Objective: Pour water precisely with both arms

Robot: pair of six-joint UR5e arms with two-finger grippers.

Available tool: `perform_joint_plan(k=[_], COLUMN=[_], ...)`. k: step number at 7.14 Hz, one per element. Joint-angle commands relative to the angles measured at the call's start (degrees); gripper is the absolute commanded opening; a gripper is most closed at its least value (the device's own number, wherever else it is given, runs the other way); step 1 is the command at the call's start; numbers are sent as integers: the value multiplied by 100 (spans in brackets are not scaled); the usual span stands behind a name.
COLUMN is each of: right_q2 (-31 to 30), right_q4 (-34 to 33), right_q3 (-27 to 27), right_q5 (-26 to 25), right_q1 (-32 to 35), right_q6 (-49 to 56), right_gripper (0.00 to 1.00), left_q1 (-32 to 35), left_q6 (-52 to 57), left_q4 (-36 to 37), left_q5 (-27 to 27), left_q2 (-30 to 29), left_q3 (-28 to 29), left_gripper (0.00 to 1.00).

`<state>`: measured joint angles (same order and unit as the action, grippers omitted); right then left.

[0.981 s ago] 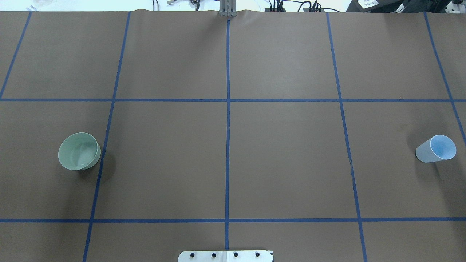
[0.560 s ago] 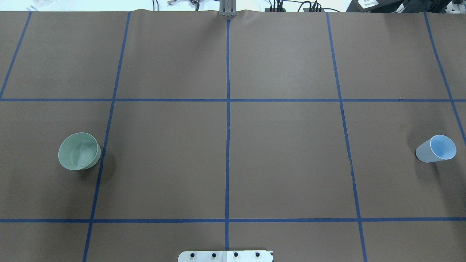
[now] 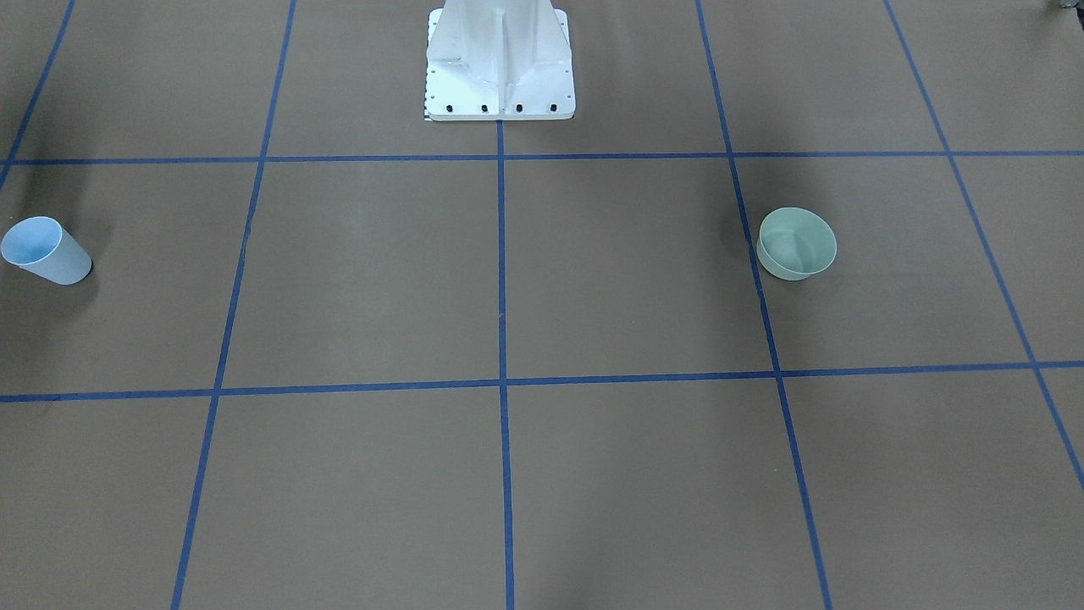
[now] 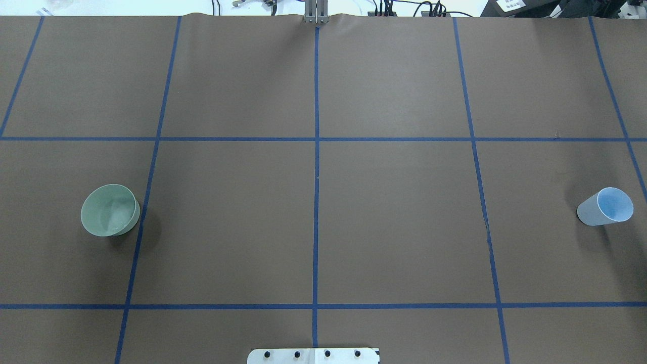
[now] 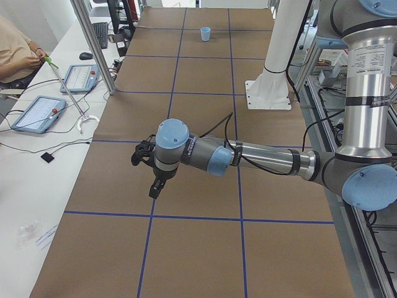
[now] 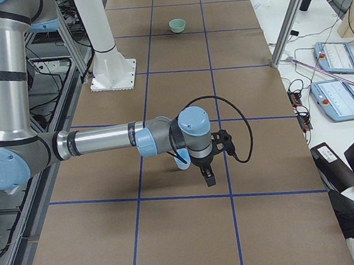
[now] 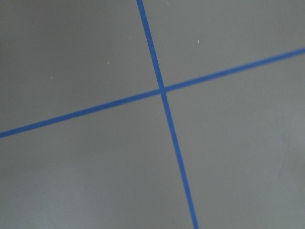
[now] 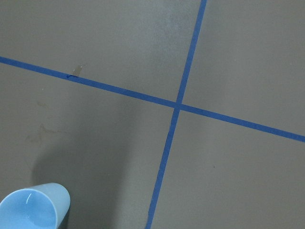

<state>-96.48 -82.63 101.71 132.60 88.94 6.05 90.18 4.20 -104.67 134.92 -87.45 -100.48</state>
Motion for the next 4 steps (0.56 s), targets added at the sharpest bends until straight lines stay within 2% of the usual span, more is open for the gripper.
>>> perform_joint_plan(k=[1,2,3,4], right_q2=[33,24,-10,-11], right_q4=[203,273,500,511], right_q3=[-28,59,-1,-2], right_q5=[90,178,205,222], right_q1=[0,0,0,0], right_q6=[-7,2,-51,-60], right_gripper=[100,100,100,100], left_q1=[0,-26,-244,-664], left_q6=[-494,-1343,-1517,-1527], left_q4=[-457,-989,-1708,-1863], left_q5=[26,26,34,34], left_q2=[-35,-35,78,262], left_q3=[-85,-43,-33,-51], left_gripper=[100,100,100,100])
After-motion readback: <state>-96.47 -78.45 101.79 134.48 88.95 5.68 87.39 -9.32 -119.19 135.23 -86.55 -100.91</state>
